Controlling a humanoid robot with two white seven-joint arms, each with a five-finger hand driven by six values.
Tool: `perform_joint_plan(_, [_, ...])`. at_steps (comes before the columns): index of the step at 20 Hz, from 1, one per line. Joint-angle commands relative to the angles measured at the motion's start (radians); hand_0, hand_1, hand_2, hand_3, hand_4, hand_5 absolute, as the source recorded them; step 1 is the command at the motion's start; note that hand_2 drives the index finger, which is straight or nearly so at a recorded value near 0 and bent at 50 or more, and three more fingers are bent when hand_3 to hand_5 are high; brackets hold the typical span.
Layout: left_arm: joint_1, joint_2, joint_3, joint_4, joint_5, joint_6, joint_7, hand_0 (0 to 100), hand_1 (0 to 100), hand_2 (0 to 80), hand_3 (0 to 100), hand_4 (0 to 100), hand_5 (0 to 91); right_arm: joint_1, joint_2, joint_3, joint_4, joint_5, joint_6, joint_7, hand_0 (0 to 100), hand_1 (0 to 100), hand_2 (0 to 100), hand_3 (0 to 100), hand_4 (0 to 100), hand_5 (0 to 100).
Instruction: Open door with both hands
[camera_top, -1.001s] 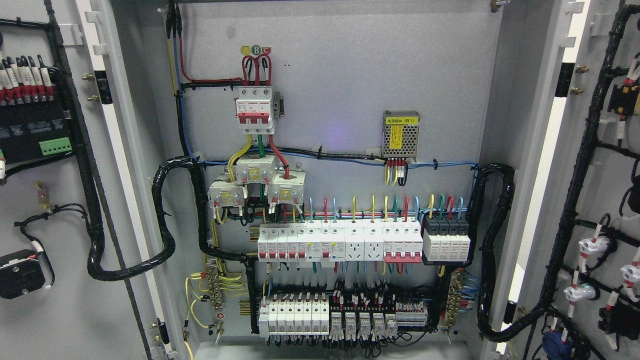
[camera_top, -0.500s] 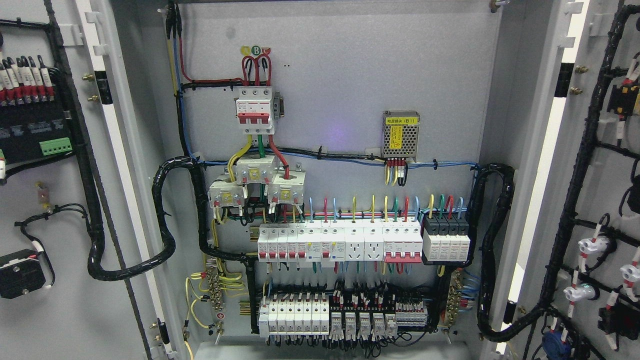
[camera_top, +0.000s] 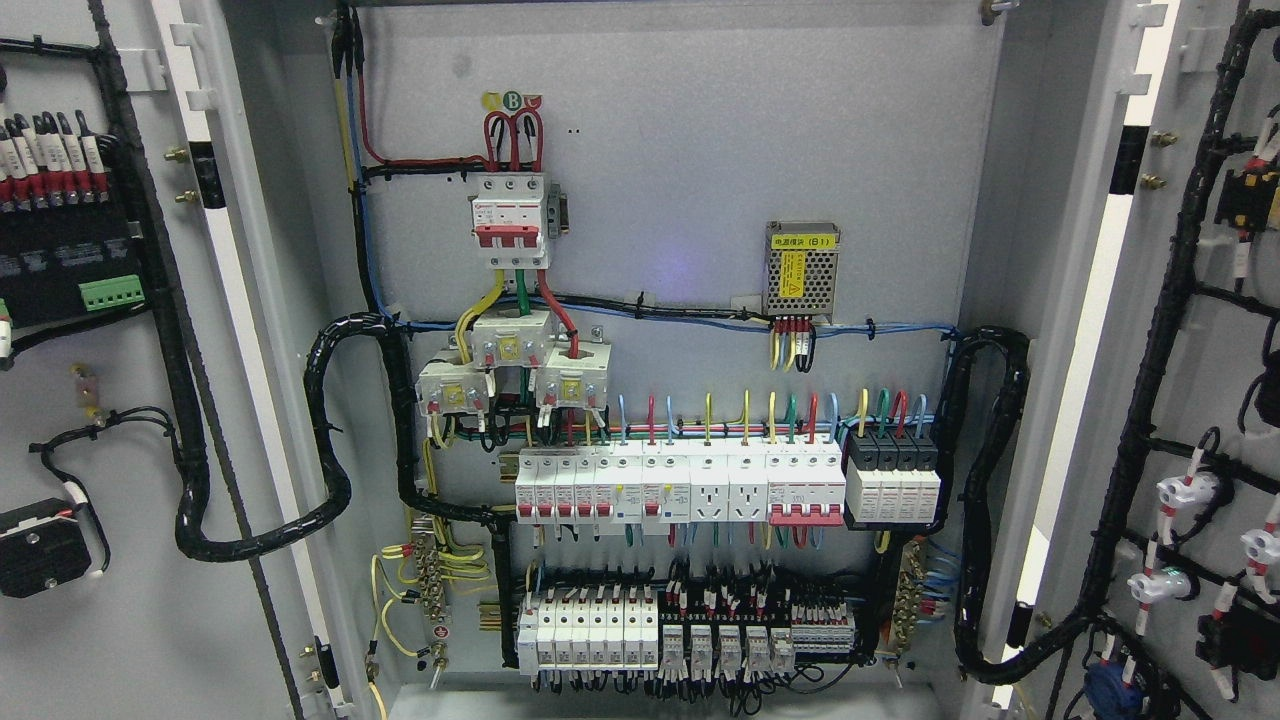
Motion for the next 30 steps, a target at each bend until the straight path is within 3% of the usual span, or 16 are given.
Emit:
perform_joint_plan(1, [0.066, -0.019, -0.036, 0.23, -0.019, 0.004, -0.004, 0, 0, 0.0, 0, 0, 0.0, 0.117, 0.04, 0.149, 0.213, 0.02, -0.081, 0.0, 38, 0, 0, 0, 0, 0])
perform_joint_plan(3, [0.072, -0.017, -0.036, 0.311, -0.019, 0.013, -0.006, 0, 0, 0.0, 0, 0, 0.0, 0.15, 0.045, 0.15, 0.273, 0.034, -0.145, 0.0, 38, 0, 0, 0, 0, 0])
perform_joint_plan(6, [0.058, -0.014, -0.036, 0.474, -0.021, 0.07, -0.009, 0, 0, 0.0, 0, 0, 0.0, 0.192, 0.054, 0.155, 0.376, 0.088, -0.165, 0.0, 38, 0, 0, 0, 0, 0])
perform_joint_plan(12, [0.041, -0.017, -0.042, 0.715, -0.03, 0.082, -0.012, 0, 0, 0.0, 0, 0, 0.0, 0.183, 0.141, 0.163, 0.683, 0.108, -0.164, 0.0, 38, 0, 0, 0, 0, 0])
perform_joint_plan(15, [0.026, -0.02, -0.042, 0.837, -0.091, 0.084, -0.012, 0, 0, 0.0, 0, 0, 0.0, 0.117, 0.203, 0.157, 0.877, 0.126, -0.164, 0.0, 38, 0, 0, 0, 0, 0])
perform_joint_plan(19, [0.001, -0.025, -0.045, 0.98, -0.095, 0.085, -0.012, 0, 0, 0.0, 0, 0, 0.0, 0.002, 0.285, 0.144, 1.198, 0.198, -0.158, -0.002, 38, 0, 0, 0, 0, 0])
perform_joint_plan(25, [-0.123, -0.078, -0.039, 1.264, -0.093, 0.085, -0.027, 0, 0, 0.0, 0, 0, 0.0, -0.205, 0.393, 0.144, 1.618, 0.203, -0.149, -0.006, 38, 0, 0, 0, 0, 0])
perform_joint_plan(27, [-0.172, -0.109, -0.034, 1.367, -0.095, 0.085, -0.042, 0, 0, 0.0, 0, 0, 0.0, -0.277, 0.425, 0.144, 1.732, 0.204, -0.095, -0.011, 38, 0, 0, 0, 0, 0])
perform_joint_plan(30, [-0.226, -0.146, -0.034, 1.492, -0.095, 0.085, -0.041, 0, 0, 0.0, 0, 0, 0.0, -0.337, 0.439, 0.144, 1.786, 0.233, 0.07, -0.017, 38, 0, 0, 0, 0, 0])
